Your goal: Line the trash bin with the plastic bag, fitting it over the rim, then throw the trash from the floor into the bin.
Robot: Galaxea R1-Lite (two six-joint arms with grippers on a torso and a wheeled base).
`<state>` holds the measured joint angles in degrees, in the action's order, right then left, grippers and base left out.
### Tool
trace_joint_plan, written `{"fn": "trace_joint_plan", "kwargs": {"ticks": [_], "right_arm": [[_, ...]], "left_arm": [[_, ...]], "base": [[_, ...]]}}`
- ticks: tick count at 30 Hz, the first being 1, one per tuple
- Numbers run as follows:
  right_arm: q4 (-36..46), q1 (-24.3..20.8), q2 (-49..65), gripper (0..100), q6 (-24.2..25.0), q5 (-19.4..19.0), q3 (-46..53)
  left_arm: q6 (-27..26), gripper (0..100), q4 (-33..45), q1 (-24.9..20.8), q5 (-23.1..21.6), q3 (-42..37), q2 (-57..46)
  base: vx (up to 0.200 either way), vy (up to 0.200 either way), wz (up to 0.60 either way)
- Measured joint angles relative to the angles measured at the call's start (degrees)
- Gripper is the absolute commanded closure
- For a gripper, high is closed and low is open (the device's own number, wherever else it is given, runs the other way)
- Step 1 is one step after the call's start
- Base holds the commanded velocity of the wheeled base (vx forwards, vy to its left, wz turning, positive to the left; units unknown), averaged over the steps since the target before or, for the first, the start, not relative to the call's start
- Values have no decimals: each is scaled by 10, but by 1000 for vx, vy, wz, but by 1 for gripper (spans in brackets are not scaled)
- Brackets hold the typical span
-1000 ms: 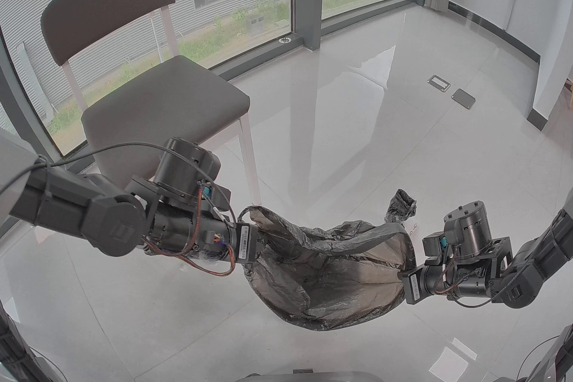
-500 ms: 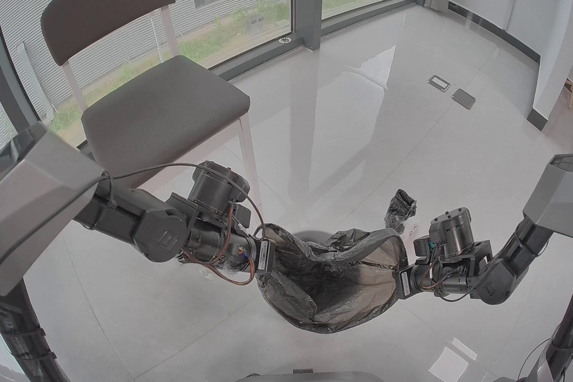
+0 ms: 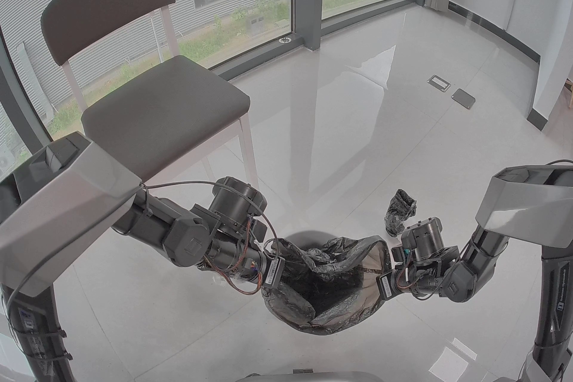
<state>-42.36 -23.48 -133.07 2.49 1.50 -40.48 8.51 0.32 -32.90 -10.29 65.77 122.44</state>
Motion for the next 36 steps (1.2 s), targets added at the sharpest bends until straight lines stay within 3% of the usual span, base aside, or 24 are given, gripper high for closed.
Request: {"fn": "trace_joint_plan", "kwargs": {"ticks": [15,16,36], "right_arm": [[8,10,-60,100,-16,2,-59],[7,10,-61,0,-16,2,-61],[-9,4,-34,0,-11,3,-74]], "left_arm": [[-6,100,16,4,26,5,11],[-5,100,16,4,26,5,11],[-4,100,16,37,35,-6,-14]], "base": [[0,0,0],[0,0,0],[0,0,0]]}}
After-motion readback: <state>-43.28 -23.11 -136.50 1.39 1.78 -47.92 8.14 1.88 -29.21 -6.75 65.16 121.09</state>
